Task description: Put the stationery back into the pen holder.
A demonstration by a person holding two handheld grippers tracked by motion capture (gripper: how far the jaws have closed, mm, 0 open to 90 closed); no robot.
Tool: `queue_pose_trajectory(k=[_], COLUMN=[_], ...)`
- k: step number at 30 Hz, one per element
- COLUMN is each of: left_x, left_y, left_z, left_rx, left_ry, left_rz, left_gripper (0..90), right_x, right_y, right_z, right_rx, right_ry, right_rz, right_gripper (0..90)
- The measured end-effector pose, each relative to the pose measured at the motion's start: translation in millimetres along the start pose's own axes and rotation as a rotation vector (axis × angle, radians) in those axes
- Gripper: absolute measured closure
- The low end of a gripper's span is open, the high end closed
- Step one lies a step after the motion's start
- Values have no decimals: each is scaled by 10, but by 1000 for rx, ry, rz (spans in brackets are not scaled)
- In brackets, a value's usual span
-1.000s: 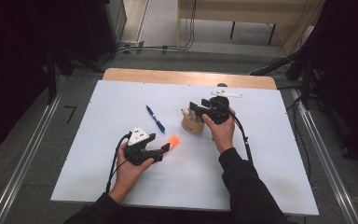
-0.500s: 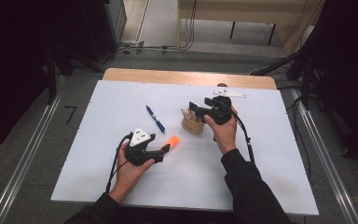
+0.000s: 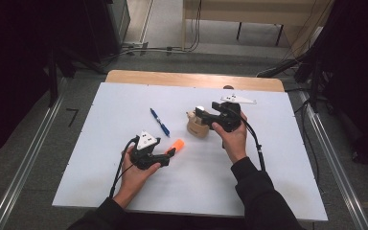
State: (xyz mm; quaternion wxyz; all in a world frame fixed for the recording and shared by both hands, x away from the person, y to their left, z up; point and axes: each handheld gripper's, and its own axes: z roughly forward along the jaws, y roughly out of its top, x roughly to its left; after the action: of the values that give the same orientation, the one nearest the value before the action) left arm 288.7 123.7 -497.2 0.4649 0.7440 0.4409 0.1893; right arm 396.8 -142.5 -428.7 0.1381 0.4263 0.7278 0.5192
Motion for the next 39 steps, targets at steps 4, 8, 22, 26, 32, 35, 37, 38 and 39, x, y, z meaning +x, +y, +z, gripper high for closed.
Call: queue_pose_trajectory(k=[4,8,22,26,32,35,37,38,39], left_x=[0,-2,-5,-6,-7,-11,-16,-19,-19], left_y=[-5,-8,-12,-12,-12,-13,-15,-17,-18], left_z=[17,26,37,39,47,52,61,67,70], left_rx=[5,8,9,14,12,12,15,15,17], left_ry=[4,4,6,8,5,5,6,6,5], left_rz=[1,4,6,9,8,6,6,7,10], left_gripper=[278,278,277,277,277,277,277,277,277], right_x=[-10,-10,58,31,-41,-64,-73,-76,-80], right_y=[-37,-70,-216,-277,-335,-333,-337,-341,-345], right_z=[-42,-107,-351,-398,-448,-468,-474,-475,-474], right_rx=[0,-5,-10,-9,5,-2,-1,0,1], right_ry=[-1,2,-2,-10,-23,-26,-28,-30,-30], right_rz=[0,-7,-62,-59,-40,-38,-37,-37,-39], right_gripper=[187,185,184,184,184,184,184,184,184])
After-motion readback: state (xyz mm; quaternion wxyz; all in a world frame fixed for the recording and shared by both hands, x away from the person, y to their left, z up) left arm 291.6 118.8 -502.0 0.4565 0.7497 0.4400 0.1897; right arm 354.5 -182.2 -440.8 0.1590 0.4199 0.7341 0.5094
